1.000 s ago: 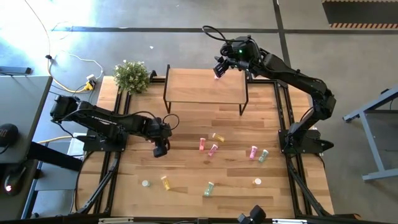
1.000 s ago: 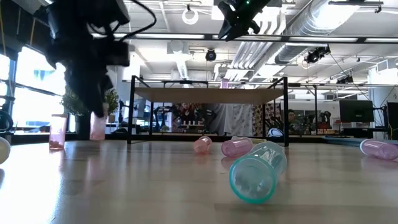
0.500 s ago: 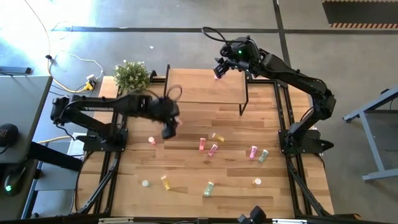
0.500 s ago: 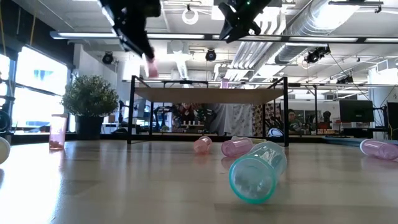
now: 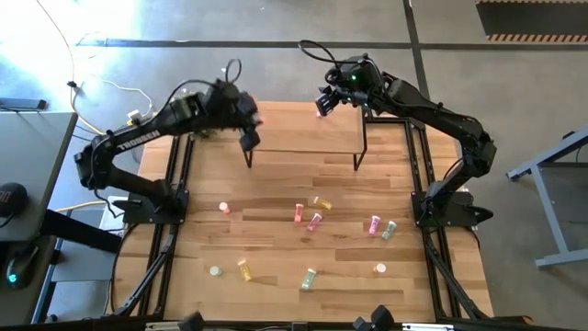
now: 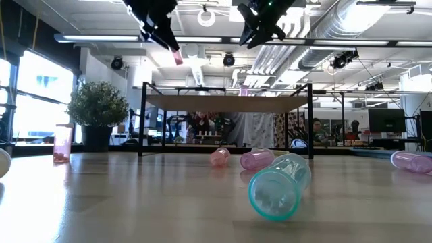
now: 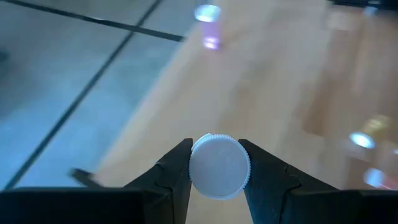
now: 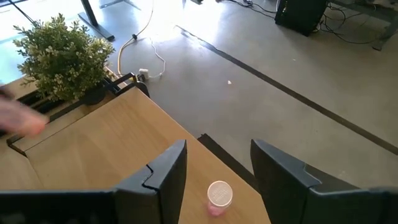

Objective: Pick and place medicine bottles onto shelf by color
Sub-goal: Put the top right pink pill bottle on the shelf

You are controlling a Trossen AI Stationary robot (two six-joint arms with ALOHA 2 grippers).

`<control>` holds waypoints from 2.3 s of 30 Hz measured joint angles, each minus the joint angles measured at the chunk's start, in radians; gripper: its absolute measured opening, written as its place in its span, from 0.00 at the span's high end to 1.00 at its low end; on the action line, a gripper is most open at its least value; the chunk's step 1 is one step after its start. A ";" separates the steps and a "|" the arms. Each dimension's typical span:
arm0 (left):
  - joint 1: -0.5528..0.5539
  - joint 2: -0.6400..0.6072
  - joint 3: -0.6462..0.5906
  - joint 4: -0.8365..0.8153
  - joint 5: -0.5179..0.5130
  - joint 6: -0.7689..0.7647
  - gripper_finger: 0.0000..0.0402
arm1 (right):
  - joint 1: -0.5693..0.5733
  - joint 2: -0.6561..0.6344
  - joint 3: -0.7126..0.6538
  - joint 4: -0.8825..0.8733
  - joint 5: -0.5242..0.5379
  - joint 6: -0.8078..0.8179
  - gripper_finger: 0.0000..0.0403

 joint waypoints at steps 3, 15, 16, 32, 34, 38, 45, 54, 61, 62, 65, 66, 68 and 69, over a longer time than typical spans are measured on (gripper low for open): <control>0.061 0.041 0.051 -0.001 0.009 0.022 0.72 | 0.000 0.000 0.000 0.000 0.001 0.000 0.58; 0.159 0.217 0.234 -0.189 0.068 -0.060 0.72 | 0.000 0.000 0.000 -0.039 0.039 0.000 0.58; 0.157 0.225 0.234 -0.188 0.070 -0.070 0.72 | 0.000 0.000 0.000 -0.041 0.039 0.000 0.58; 0.156 0.360 0.234 -0.225 0.065 -0.150 0.72 | 0.000 0.000 0.000 -0.043 0.032 0.042 0.58; 0.156 0.364 0.234 -0.225 0.052 -0.151 0.72 | 0.000 0.000 0.000 -0.043 0.032 0.042 0.58; 0.156 0.366 0.234 -0.225 0.046 -0.157 0.72 | 0.001 0.000 0.000 -0.043 0.032 0.042 0.58; 0.162 0.367 0.234 -0.223 0.018 -0.152 0.72 | 0.001 0.000 0.000 -0.043 0.032 0.041 0.58; 0.172 0.391 0.234 -0.201 0.000 -0.143 0.72 | 0.001 0.000 0.000 -0.043 0.032 0.036 0.58; 0.177 0.393 0.234 -0.184 0.002 -0.141 0.72 | 0.001 0.000 0.000 -0.043 0.032 0.023 0.58; 0.177 0.393 0.234 -0.184 0.003 -0.141 0.72 | 0.001 0.000 0.000 -0.043 0.032 0.023 0.58; 0.177 0.393 0.234 -0.185 0.003 -0.143 0.72 | 0.001 0.000 0.000 -0.043 0.032 0.023 0.58; 0.177 0.393 0.234 -0.185 0.003 -0.150 0.72 | 0.001 0.000 0.000 -0.043 0.032 0.023 0.58; 0.176 0.393 0.234 -0.185 0.003 -0.154 0.72 | 0.001 0.000 0.000 -0.043 0.032 0.023 0.58; 0.176 0.393 0.234 -0.185 0.003 -0.154 0.72 | 0.001 0.000 0.000 -0.043 0.032 0.023 0.58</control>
